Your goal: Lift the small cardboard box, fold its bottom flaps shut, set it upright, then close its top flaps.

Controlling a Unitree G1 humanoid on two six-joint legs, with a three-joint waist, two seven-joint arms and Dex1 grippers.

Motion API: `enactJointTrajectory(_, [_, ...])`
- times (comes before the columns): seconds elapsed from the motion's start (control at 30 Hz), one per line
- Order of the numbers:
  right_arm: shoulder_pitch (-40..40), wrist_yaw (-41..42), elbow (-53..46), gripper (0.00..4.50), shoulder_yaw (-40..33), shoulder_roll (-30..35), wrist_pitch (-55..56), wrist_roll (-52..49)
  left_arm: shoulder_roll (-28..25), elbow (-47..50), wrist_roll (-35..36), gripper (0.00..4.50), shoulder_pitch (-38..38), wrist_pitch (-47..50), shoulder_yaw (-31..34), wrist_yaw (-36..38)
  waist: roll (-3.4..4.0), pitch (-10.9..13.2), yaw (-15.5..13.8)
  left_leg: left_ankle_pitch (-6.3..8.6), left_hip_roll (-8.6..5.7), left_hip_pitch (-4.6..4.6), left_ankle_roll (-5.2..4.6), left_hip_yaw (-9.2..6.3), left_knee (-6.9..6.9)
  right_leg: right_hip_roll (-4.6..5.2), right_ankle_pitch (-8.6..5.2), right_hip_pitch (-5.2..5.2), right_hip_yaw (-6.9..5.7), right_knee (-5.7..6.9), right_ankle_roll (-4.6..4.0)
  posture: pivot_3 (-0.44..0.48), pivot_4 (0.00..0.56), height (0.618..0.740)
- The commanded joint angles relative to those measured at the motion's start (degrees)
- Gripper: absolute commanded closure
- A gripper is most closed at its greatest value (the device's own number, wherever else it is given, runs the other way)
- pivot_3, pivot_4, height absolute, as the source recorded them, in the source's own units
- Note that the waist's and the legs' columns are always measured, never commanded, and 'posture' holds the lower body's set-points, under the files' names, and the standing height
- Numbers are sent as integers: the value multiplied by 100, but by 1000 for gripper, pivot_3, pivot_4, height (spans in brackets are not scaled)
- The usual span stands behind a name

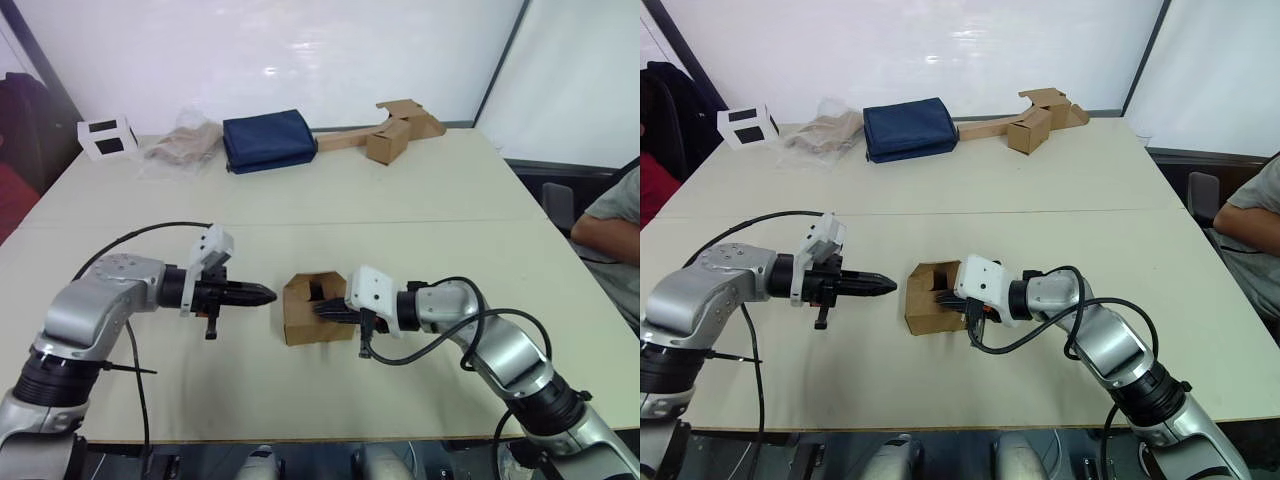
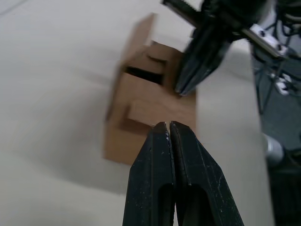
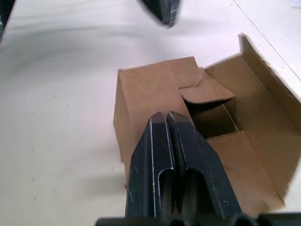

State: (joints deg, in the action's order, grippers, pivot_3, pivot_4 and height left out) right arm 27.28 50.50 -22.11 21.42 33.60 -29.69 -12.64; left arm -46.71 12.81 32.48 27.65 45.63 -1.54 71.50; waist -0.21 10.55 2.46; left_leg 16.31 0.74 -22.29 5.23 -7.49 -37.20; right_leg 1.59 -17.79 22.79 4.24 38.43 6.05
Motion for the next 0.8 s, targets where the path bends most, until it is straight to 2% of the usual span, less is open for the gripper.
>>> enactJointTrajectory(0.03, [74,24,6,4500,-171,-71,42,-64,81,242,53,4433,-3,15,-150,-149,0,0,7,0,0,0,0,1,1,0,0,0,1,-2,0,0,150,740])
enactJointTrajectory(0.37, [86,5,-88,4500,-322,-113,-69,-123,418,-4,-278,4433,-72,-347,-613,-391,0,0,9,0,0,0,0,1,2,-1,0,2,1,-2,0,0,150,740])
enactJointTrajectory(0.47, [234,27,-474,4500,-892,-322,-661,-1007,442,-314,-390,4433,-7,-521,-732,-279,0,0,9,0,0,0,0,1,1,-1,0,2,1,-1,0,0,150,740])
enactJointTrajectory(0.57, [431,-157,-515,4500,-1259,-511,-989,-1410,438,-408,-444,4433,6,-631,-801,-205,0,0,11,0,0,0,0,0,1,-1,0,1,1,-1,-1,0,150,740])
enactJointTrajectory(0.67, [614,-471,-270,4500,-1382,-583,-940,-1223,454,-434,-454,4433,9,-675,-825,-188,0,0,9,0,0,1,0,0,2,-1,0,1,0,-1,-1,0,150,740])
enactJointTrajectory(0.8, [821,-926,346,4500,-1004,-504,-784,-412,471,-416,-427,4433,-15,-675,-817,-218,0,0,11,0,-1,1,0,1,1,1,0,0,1,-2,-1,0,150,740])
